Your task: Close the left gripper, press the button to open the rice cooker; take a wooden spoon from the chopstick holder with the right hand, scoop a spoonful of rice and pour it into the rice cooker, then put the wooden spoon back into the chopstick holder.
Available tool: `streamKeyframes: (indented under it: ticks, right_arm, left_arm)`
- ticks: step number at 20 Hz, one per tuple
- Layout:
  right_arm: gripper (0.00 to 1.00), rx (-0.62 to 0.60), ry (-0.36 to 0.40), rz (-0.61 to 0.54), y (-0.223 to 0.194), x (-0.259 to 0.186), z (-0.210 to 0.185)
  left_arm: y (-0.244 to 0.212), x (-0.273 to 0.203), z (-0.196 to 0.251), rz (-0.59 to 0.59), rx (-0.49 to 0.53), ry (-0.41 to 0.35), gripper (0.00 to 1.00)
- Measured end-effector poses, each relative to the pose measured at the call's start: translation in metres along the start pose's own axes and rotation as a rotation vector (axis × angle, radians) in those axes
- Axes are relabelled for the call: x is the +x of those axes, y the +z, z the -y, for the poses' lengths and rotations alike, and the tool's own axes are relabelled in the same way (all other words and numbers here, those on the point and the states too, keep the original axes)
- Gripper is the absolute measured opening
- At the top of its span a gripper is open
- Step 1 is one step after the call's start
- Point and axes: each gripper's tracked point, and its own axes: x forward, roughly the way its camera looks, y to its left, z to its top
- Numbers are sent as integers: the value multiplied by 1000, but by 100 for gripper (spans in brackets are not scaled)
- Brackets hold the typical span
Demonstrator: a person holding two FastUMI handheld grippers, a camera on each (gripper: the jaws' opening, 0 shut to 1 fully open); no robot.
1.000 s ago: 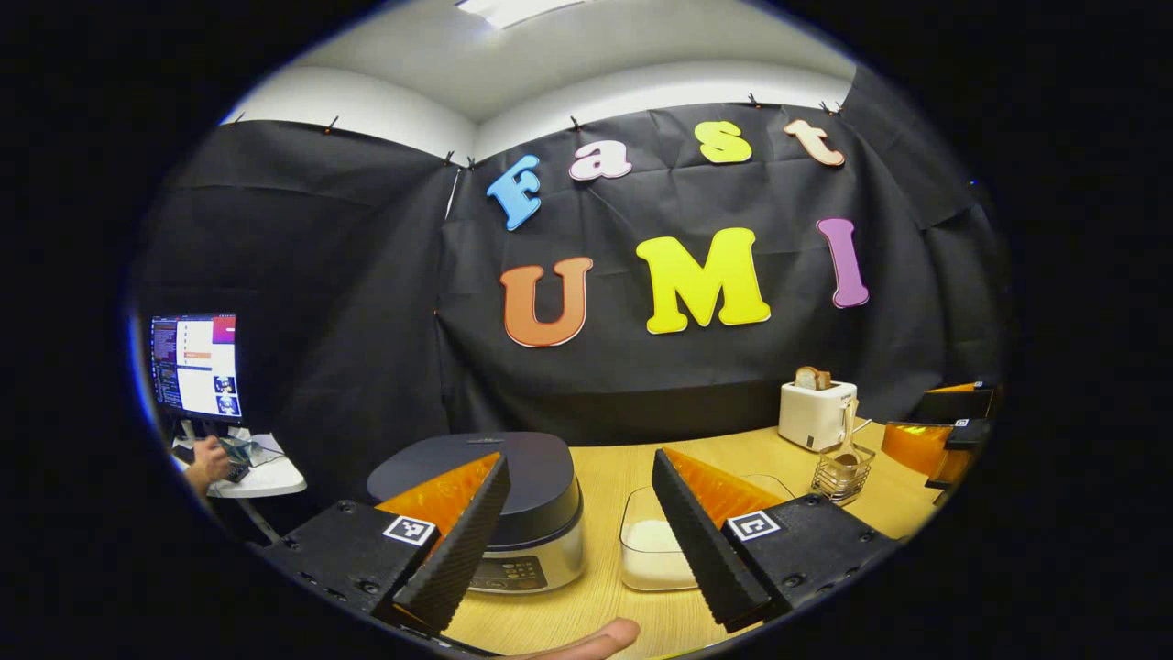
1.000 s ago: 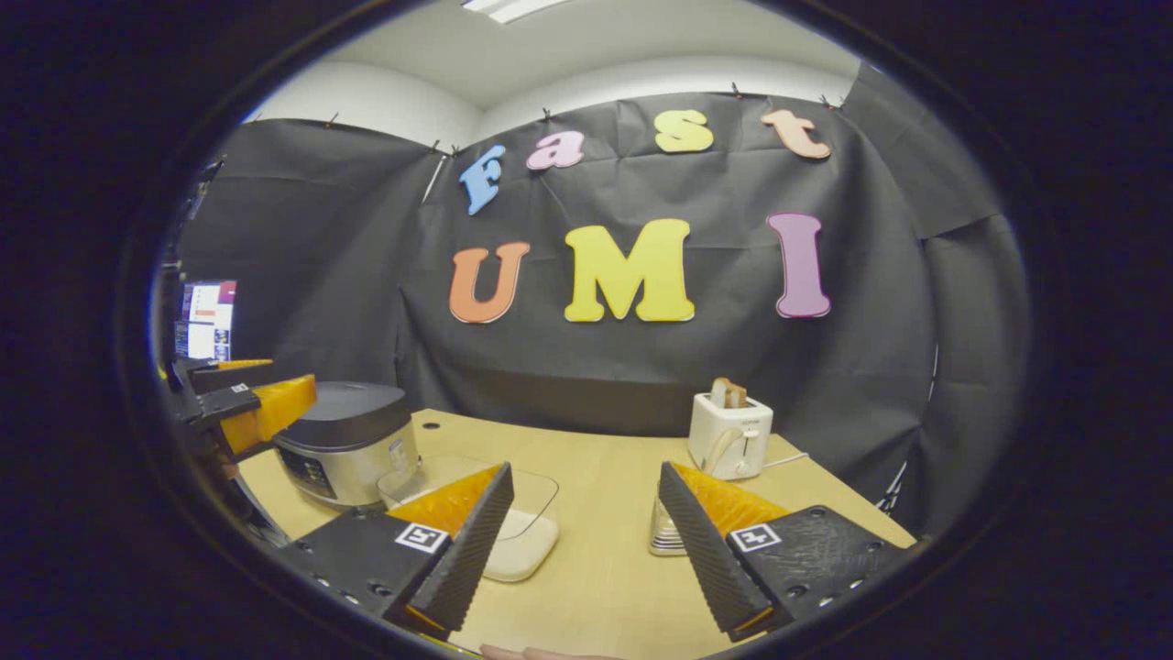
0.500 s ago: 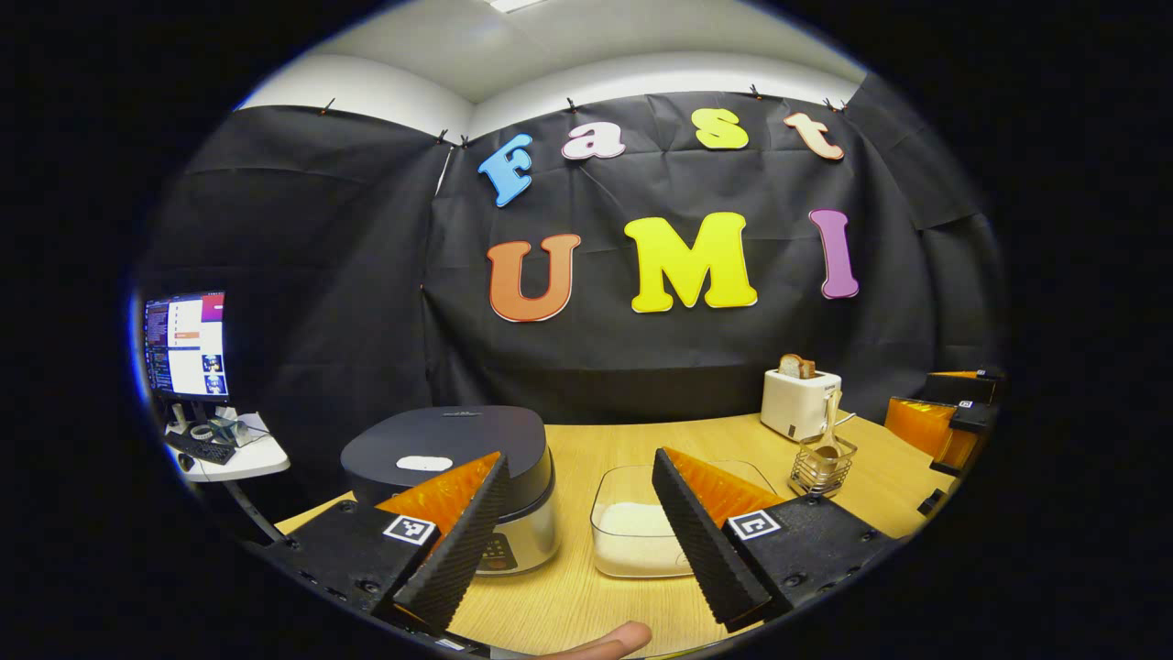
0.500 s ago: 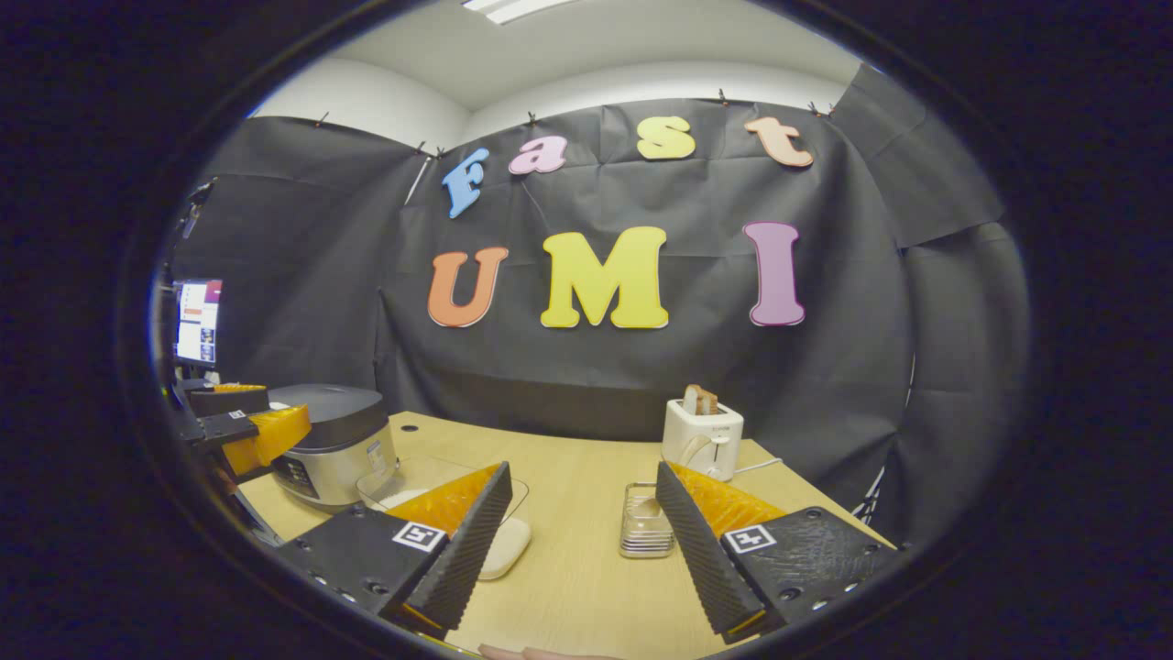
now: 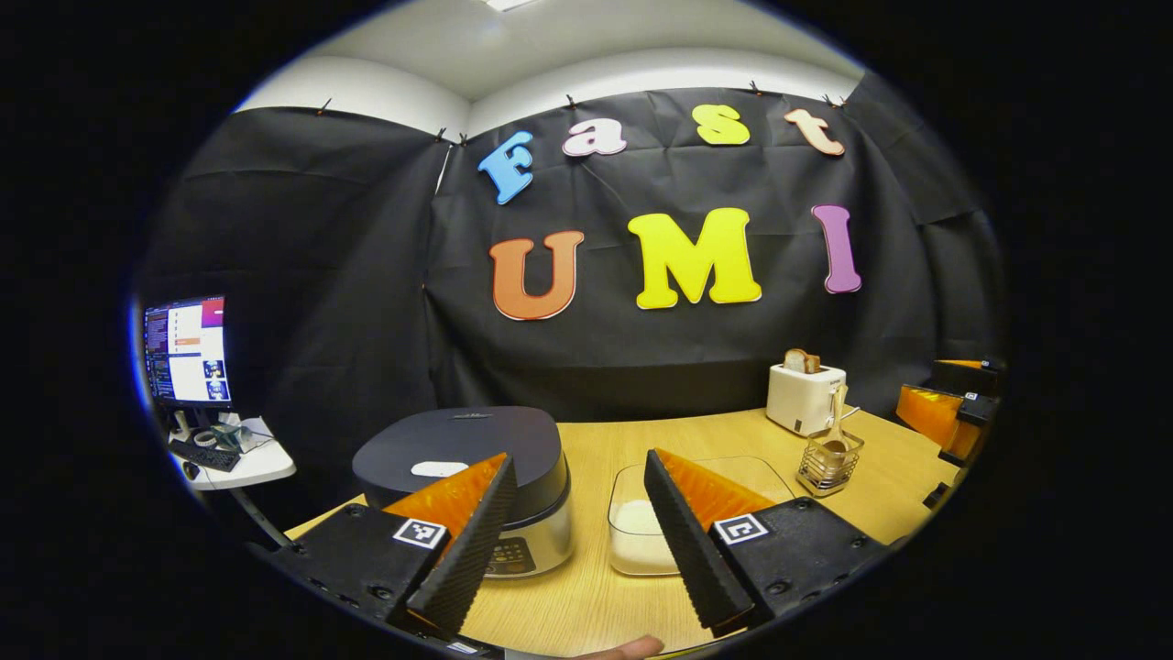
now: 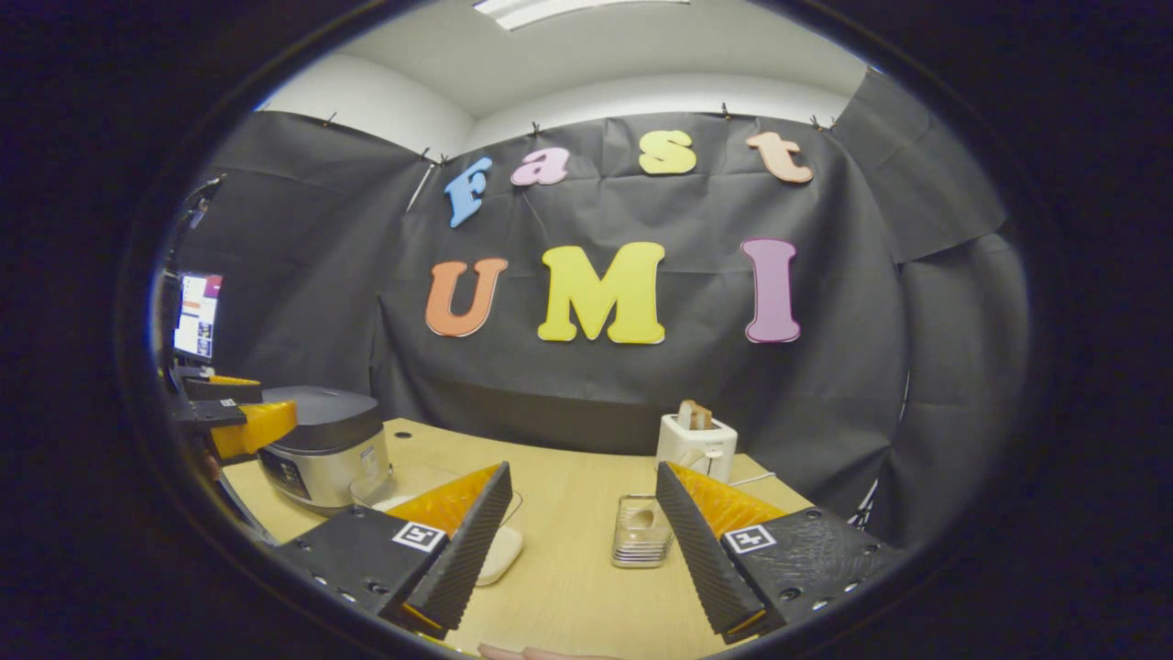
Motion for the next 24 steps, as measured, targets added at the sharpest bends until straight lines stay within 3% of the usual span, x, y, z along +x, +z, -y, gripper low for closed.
streamKeyframes:
  ticks: [7, 9, 10, 14, 24]
  right_arm:
    - [94, 9, -35, -26, -4, 3, 15]
    - [94, 17, -40, -30, -5, 5, 17]
    - [94, 20, -41, -33, -6, 6, 19]
    - [94, 27, -51, -30, -3, 5, 24]
    - [94, 35, -53, -24, 0, 3, 33]
  left_arm:
    - [-8, 20, -62, -80, -64, 76, 62]
    - [-8, 25, -72, -106, -50, 83, 49]
    - [-6, 28, -75, -120, -37, 79, 30]
    - [-8, 38, -88, -185, -52, 82, 2]
    - [-39, 59, -115, -382, -65, 84, 3]
